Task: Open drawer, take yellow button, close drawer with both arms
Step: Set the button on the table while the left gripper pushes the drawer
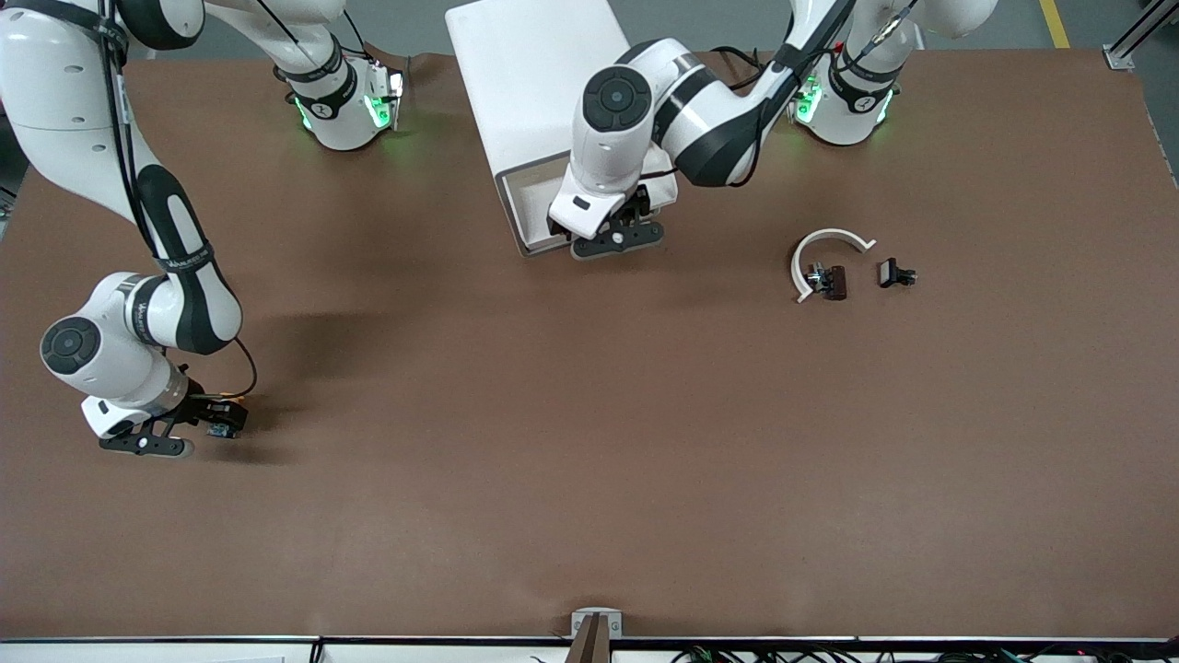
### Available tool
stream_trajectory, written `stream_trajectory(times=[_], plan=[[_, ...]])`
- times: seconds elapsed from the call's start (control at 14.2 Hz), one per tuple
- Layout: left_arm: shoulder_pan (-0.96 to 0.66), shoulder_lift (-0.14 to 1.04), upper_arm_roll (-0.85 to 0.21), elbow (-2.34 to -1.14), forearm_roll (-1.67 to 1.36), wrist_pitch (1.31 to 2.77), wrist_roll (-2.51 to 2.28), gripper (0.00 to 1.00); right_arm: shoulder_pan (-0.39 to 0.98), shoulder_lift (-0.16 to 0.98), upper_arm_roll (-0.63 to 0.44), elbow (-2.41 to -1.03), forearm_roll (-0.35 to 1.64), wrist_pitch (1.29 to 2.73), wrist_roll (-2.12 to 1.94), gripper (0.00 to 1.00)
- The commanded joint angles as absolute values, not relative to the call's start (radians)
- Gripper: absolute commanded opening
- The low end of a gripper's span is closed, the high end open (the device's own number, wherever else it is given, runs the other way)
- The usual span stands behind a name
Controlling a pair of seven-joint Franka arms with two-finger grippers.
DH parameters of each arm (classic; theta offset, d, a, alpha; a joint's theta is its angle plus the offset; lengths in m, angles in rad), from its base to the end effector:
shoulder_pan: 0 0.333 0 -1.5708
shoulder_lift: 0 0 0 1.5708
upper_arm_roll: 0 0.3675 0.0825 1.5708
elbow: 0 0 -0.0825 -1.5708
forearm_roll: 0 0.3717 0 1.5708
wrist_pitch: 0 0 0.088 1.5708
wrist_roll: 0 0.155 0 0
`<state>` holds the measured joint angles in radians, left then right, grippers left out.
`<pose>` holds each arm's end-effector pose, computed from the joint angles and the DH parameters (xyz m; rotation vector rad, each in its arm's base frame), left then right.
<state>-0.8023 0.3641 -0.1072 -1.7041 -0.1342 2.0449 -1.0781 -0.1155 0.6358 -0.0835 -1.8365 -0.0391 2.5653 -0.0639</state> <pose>0.3995 -0.5238 0.3877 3.0449 0.3638 -0.2205 0.6695 -0.1311 0.1945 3.0528 -0.1294 0.1289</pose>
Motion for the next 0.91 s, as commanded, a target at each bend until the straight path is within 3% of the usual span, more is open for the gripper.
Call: stream_trajectory(times=[0.0,0.63,0.84], plan=[[-0.824,0.348,-0.11,-1.726,-0.115,2.06,-1.124,1.0,-0.132,0.592,-0.061,-1.816,-0.052,2.475,-0.074,1.0],[-0.831,0.37,-0.182,-1.727,-0.13,2.052,-1.212,1.0,-0.1,0.318,-0.058,-1.625,-0.054,1.834,-0.077,1.0],[-0.833,0.371,-0.198,-1.727,-0.166,2.052,-1.216,1.0,-0.094,0.27,-0.058,-1.568,-0.054,1.714,-0.075,1.0]])
